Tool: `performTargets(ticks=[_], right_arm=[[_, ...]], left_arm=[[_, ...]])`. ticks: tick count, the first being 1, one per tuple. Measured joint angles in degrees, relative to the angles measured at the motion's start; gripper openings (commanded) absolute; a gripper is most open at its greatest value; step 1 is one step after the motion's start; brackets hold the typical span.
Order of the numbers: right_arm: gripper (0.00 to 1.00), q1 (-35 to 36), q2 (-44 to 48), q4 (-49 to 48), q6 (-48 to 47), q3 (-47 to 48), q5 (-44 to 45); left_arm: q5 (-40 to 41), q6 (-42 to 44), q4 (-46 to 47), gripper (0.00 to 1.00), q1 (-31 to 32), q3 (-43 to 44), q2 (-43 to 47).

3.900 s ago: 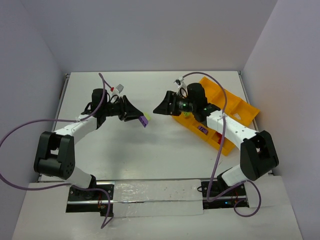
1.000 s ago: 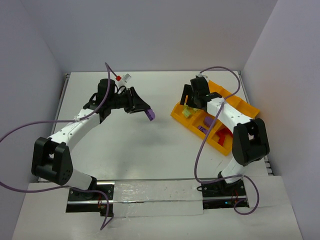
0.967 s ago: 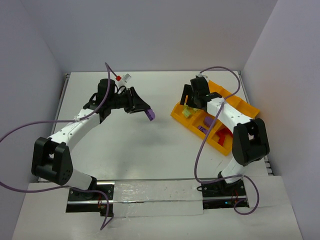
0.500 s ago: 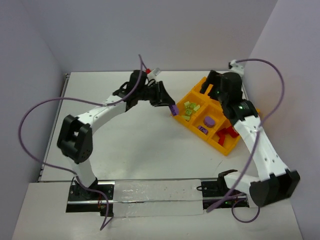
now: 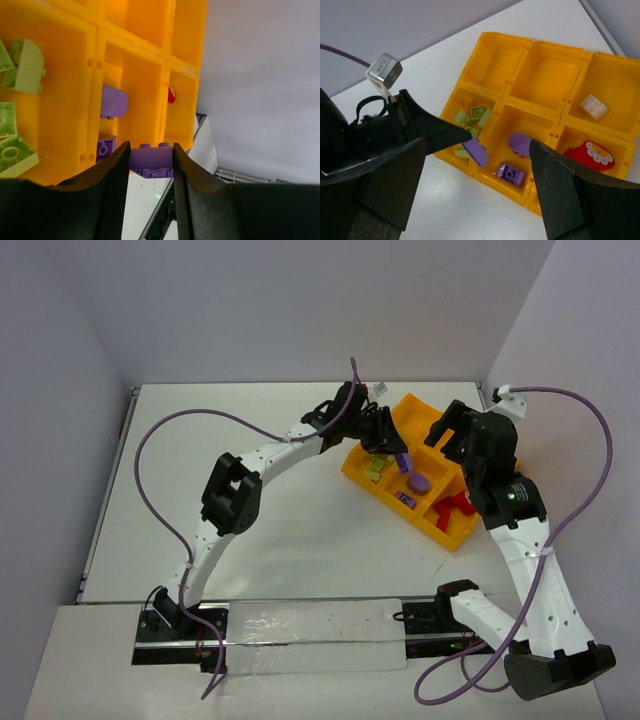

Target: Sort the legos into containers by color

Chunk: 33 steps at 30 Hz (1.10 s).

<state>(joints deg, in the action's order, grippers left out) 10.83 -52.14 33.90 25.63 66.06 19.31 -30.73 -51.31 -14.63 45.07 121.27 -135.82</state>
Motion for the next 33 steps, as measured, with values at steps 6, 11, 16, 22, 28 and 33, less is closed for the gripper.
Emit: performTargets(ticks=[6, 11, 16, 22, 28, 33], right_arm=[[0.91, 0.0, 0.8, 1.0, -1.3, 0.2, 1.1], [0.91, -0.1, 2.1, 1.5, -2.3, 1.0, 2.1], [0.91, -0.1, 3.4, 1.7, -2.6, 1.1, 3.0], [0.92, -0.1, 3.6, 2.0, -2.6, 1.1, 3.0], [0.97, -0.8, 3.5, 2.6, -1.8, 1.1, 1.6], [1.0, -1.6, 0.9, 3.3, 0.6, 1.0, -0.4]], left_arm=[[1.2, -1.8, -1.1, 0.5, 1.4, 7.4, -5.2], [0.3, -2.9, -1.1, 0.91, 1.8, 10.4, -8.2], [0.0, -2.6, -1.4, 0.93, 1.8, 10.7, -8.4], [0.8, 0.7, -4.1, 0.94, 1.6, 8.8, -5.5], [5.6, 7.5, -10.4, 0.94, -0.1, -3.3, 11.4], [13.1, 13.7, -14.5, 0.95, -5.2, -11.1, 28.8]])
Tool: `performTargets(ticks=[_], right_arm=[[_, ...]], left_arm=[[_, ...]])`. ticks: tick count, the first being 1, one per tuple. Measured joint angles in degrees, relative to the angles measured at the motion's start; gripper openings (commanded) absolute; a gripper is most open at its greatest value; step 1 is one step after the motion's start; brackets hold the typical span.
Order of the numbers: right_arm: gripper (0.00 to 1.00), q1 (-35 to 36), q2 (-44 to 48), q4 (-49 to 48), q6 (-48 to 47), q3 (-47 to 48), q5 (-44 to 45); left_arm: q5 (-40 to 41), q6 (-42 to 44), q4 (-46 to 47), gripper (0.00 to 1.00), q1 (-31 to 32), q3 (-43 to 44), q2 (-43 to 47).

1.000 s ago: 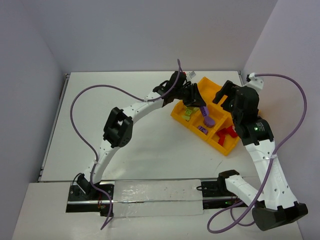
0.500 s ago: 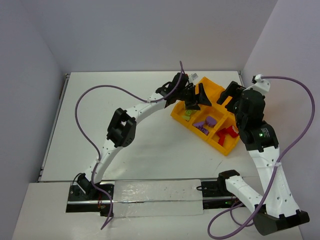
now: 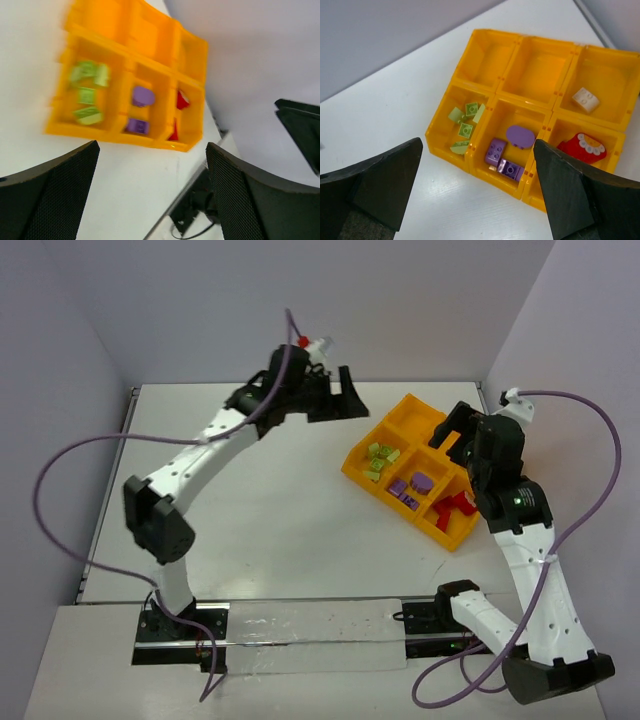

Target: Sort the legos into containers by color

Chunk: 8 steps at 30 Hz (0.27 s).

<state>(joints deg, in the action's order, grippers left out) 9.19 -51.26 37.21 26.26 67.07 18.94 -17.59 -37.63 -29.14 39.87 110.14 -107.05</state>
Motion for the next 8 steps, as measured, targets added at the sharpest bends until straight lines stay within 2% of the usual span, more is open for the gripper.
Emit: performTargets(ticks=[5, 8], right_arm=[[1.0, -0.7, -5.4, 1.0, 2.2, -0.6, -3.1], [1.0, -0.8, -7.0, 1.5, 3.0, -2.7, -4.5]], left_arm=[[8.5, 4.5, -3.6, 0.95, -8.4, -11.4, 15.7], [12.6, 6.4, -6.8, 0.95, -12.9, -15.7, 20.4]])
